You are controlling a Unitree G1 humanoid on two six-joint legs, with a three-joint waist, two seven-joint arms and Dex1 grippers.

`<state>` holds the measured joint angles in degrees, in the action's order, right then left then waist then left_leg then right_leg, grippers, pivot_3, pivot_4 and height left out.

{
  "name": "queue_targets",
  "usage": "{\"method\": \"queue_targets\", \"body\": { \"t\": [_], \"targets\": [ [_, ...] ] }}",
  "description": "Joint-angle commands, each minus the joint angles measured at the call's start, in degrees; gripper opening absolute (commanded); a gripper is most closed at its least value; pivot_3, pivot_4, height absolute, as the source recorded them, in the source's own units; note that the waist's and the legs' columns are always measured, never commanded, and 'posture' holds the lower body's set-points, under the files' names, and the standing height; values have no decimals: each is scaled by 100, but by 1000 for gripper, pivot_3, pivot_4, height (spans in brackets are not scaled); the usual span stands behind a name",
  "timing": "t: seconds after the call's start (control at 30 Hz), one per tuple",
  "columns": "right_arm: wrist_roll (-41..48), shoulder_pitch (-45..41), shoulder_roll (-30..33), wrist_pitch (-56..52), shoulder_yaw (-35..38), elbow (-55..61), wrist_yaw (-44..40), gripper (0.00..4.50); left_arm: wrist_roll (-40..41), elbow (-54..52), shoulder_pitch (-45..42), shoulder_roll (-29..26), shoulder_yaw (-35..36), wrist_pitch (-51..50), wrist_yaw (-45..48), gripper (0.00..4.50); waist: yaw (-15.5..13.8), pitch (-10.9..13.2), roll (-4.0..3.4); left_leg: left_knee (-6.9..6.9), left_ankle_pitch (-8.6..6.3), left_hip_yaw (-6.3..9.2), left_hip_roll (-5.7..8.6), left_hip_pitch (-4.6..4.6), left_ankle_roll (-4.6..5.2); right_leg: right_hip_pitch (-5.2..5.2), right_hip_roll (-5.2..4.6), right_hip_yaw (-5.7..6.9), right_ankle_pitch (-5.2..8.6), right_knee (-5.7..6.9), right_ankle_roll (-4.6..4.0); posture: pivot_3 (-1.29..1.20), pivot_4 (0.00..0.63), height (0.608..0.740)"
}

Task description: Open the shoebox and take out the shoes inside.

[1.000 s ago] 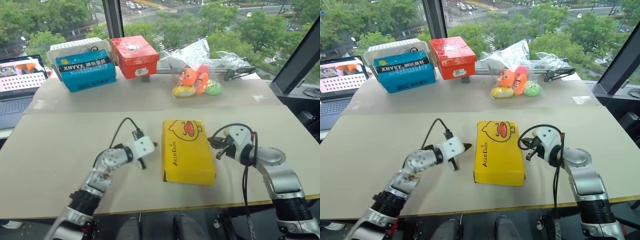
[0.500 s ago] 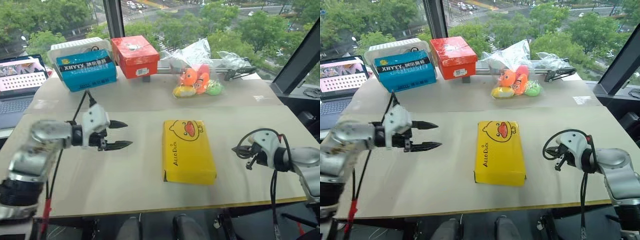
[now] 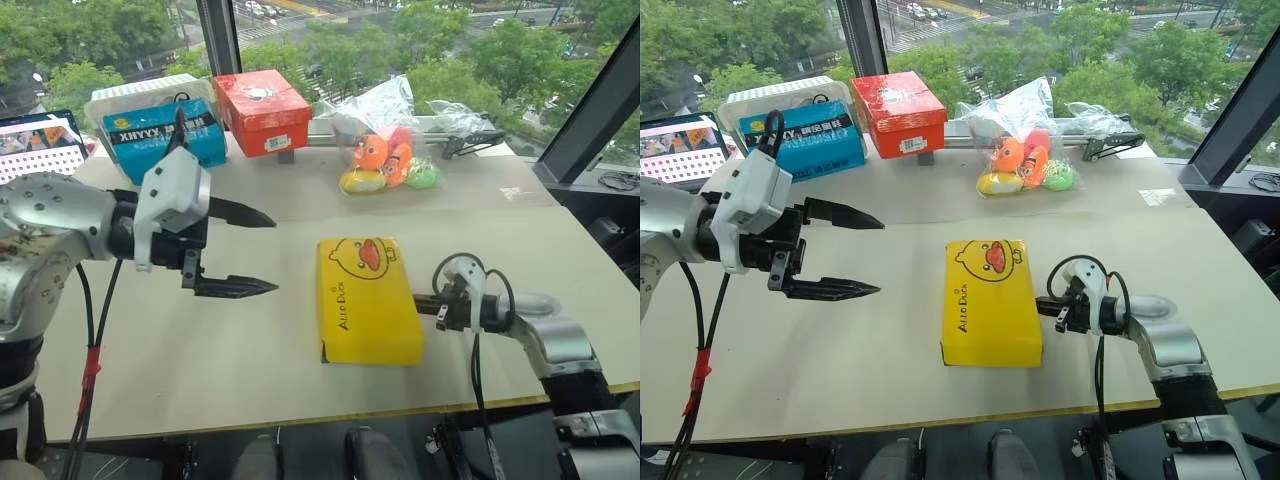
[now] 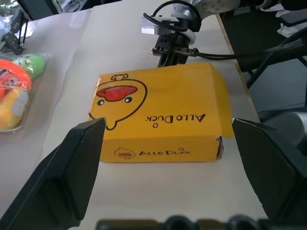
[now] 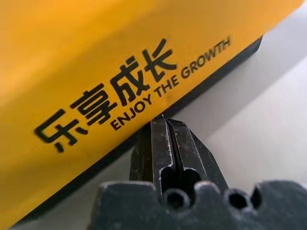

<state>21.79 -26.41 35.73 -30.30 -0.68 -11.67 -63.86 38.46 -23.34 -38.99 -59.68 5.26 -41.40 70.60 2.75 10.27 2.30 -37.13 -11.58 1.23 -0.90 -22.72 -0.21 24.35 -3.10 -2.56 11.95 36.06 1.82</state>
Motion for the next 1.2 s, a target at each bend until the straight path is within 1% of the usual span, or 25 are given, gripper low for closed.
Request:
{"method": "queue_targets", "body": {
  "t": [0.03, 0.13, 0.23, 0.33, 0.37, 0.43, 0.47, 0.53, 0.57, 0.63, 0.67, 0.73, 0.8, 0.83, 0.87, 0.9, 0.93, 0.97, 1.0, 1.1, 1.17, 1.2],
  "targets": [
    [847, -746, -156, -572, 444, 232, -244, 0, -93, -162, 259, -249, 388, 132, -105, 4477, 22, 4, -6, 1, 0, -1, 0, 2, 0, 0, 1, -3, 0, 1, -1, 0, 150, 740],
    [1224, -1347, -359, -1005, 492, 299, -202, 0, -53, -334, 781, -503, 675, 84, -43, 4477, 74, 9, -10, 8, 0, -2, -3, 2, 0, 4, 2, -7, 1, 0, -2, 0, 150, 740],
    [1421, -1862, -544, -1289, 323, 536, -217, 0, 105, -451, 1029, -626, 1034, -105, -224, 4477, 50, 12, -9, 8, 0, 7, -4, -12, 0, 14, 2, 4, 1, -1, -3, 0, 150, 740],
    [1591, -2476, -951, -1638, 107, 714, -43, 0, 174, -556, 1224, -691, 1392, -200, -393, 4477, 36, 15, -13, 7, 0, 7, -3, -16, 0, 20, 1, 3, 1, 0, -3, 0, 150, 740],
    [1506, -2714, -1228, -1663, -45, 669, 146, 0, 212, -617, 1295, -707, 1512, -239, -442, 4477, 30, 15, -14, 7, 0, 6, -3, -15, 0, 20, 1, 2, 1, 1, -3, 0, 150, 740],
    [1070, -3133, -2010, -1416, -469, 385, 735, 0, 505, -774, 1371, -674, 1837, -392, -540, 4477, 59, 15, -14, 7, 0, 8, -4, -14, 0, 21, 1, 5, 1, 3, -3, 0, 150, 740],
    [959, -3201, -2273, -1427, -579, 295, 954, 0, 747, -828, 1385, -629, 2017, -511, -600, 4477, 91, 15, -14, 7, 0, 4, -6, -12, 0, 24, 2, 1, 0, 8, -5, 0, 150, 740],
    [817, -3109, -2604, -1325, -785, 275, 1068, 0, 1181, -947, 1587, -605, 2570, -828, -654, 4477, 93, 15, -14, 8, 0, 8, -12, -14, -1, 31, 8, 2, -1, 13, -7, 0, 150, 740],
    [786, -3070, -2674, -1295, -837, 273, 1070, 0, 1311, -992, 1680, -616, 2753, -929, -689, 4477, 76, 15, -14, 11, 0, 11, -11, -17, -1, 34, 7, 4, 0, 13, -10, 0, 150, 740],
    [426, -3022, -2712, -1018, -1152, 49, 1074, 0, 1477, -1193, 1983, -665, 3216, -1212, -790, 4477, 5, 15, -15, 10, 0, 16, -1, -43, -1, 58, -2, 11, -6, 18, -19, 0, 150, 740],
    [296, -3018, -2712, -920, -1246, -49, 1079, 0, 1572, -1278, 2101, -685, 3383, -1315, -853, 4477, -25, 15, -14, 6, 0, 13, 3, -58, -2, 70, -8, 10, -23, 18, -46, 0, 150, 740],
    [150, -3064, -2669, -855, -1284, -186, 1092, 0, 1829, -1443, 2278, -691, 3642, -1497, -991, 4477, -44, 14, -11, 2, 0, 12, 9, -65, -2, 72, -16, 12, -29, 11, -49, 0, 150, 740],
    [161, -3308, -2373, -1168, -1120, -186, 1023, 0, 2044, -1586, 2414, -656, 3751, -1565, -1129, 4477, -49, 15, -11, -2, 0, 10, 11, -69, -2, 71, -22, 11, -32, 7, -44, 0, 150, 740],
    [150, -3385, -2260, -1263, -1088, -158, 1003, 567, 2106, -1619, 2464, -648, 3780, -1570, -1170, 4500, -50, 16, -11, -4, 0, 11, 12, -69, -2, 71, -22, 12, -32, 7, -44, 0, 150, 740],
    [104, -3453, -2094, -1315, -1106, -87, 958, 683, 2145, -1638, 2510, -644, 3778, -1556, -1217, 4500, -50, 16, -11, -6, 1, 10, 12, -69, -3, 71, -22, 12, -32, 8, -44, 0, 150, 740],
    [98, -3495, -1918, -1398, -1136, 56, 888, 1031, 2128, -1636, 2563, -643, 3758, -1517, -1234, 4500, -45, 16, -11, -6, 1, 10, 12, -67, -3, 71, -19, 12, -32, 8, -44, 0, 150, 740],
    [207, -3547, -1699, -1655, -1079, 259, 832, 1347, 2077, -1613, 2594, -641, 3662, -1439, -1254, 4500, -41, 16, -12, -6, 1, 9, 8, -63, -3, 70, -14, 12, -32, 10, -45, 0, 150, 740],
    [339, -3593, -1461, -1973, -977, 479, 805, 1756, 2010, -1572, 2601, -628, 3512, -1334, -1265, 4500, -36, 16, -11, -5, 1, 9, 6, -60, -3, 70, -10, 12, -30, 13, -46, 0, 150, 740],
    [436, -3578, -1292, -2308, -881, 680, 868, 2038, 1953, -1540, 2600, -609, 3378, -1224, -1250, 4500, -32, 16, -11, -4, 1, 10, 2, -58, -3, 71, -5, 12, -26, 16, -47, 0, 150, 740],
    [432, -3148, -832, -2918, -973, 1303, 1042, 3143, 1860, -1399, 2499, -535, 2994, -912, -1187, 4500, -32, 16, -12, 1, 1, 9, -3, -53, -3, 71, 1, 11, -21, 21, -52, 0, 150, 740],
    [436, -2883, -680, -3189, -1015, 1573, 1188, 3755, 1688, -1297, 2473, -549, 2764, -708, -1165, 4500, -33, 12, -6, 2, 1, 10, -3, -53, -3, 69, 1, 12, -19, 19, -53, 0, 150, 740],
    [432, -2778, -656, -3316, -1007, 1664, 1301, 4173, 1628, -1241, 2457, -554, 2665, -625, -1151, 4500, -23, 12, -6, 2, 1, 9, -3, -53, -3, 68, 0, 11, -18, 17, -52, 0, 150, 740]
  ]
}}
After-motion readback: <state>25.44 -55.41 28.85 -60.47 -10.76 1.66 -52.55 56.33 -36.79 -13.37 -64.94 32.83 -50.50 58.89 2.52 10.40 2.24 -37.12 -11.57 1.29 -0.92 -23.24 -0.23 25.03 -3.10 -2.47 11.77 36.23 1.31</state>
